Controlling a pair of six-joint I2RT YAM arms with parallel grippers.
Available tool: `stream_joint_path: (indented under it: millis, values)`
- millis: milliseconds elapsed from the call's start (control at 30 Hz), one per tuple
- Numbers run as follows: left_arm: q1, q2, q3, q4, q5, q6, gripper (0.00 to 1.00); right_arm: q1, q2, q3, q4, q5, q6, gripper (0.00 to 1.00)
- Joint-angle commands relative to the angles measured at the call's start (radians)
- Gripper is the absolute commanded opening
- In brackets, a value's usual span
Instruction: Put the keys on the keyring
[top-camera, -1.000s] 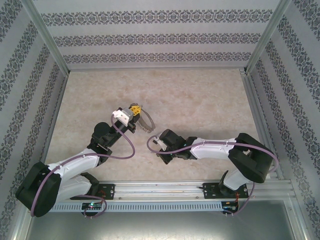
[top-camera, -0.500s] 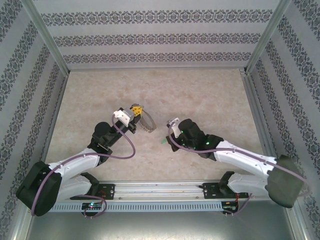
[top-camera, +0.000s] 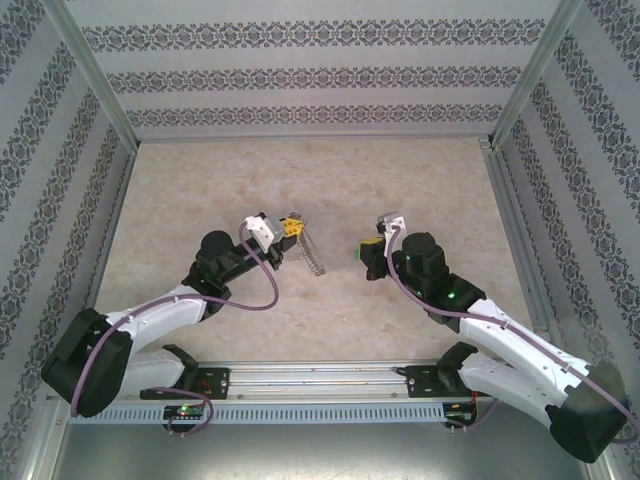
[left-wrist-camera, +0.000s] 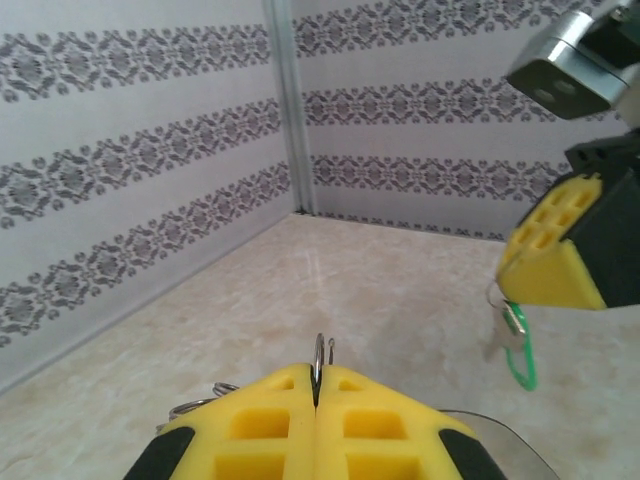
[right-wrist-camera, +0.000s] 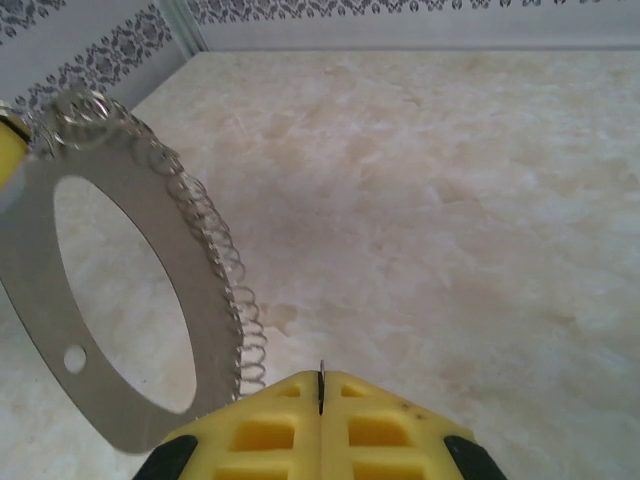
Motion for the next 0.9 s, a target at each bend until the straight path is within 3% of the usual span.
stream_joint_path:
  millis: [0, 300, 600, 867]
  values:
    - [-0.029, 0.015, 0.050, -0.012, 0.070, 0.014, 0.00, -0.012, 0.013, 0.009, 0.084, -0.034, 0.005, 0.00]
    - [-0.062, 0.035, 0.107, -0.111, 0.049, 0.022, 0.00, -0.013, 0.023, -0.044, 0.309, -0.119, -0.010, 0.00]
    - [-0.068, 0.075, 0.115, -0.055, 0.091, -0.113, 0.00, -0.013, 0.087, -0.037, 0.440, -0.200, 0.002, 0.00]
    - [-0.094, 0.065, 0.103, -0.071, 0.087, -0.018, 0.00, -0.003, 0.117, -0.026, 0.433, -0.255, -0.005, 0.00]
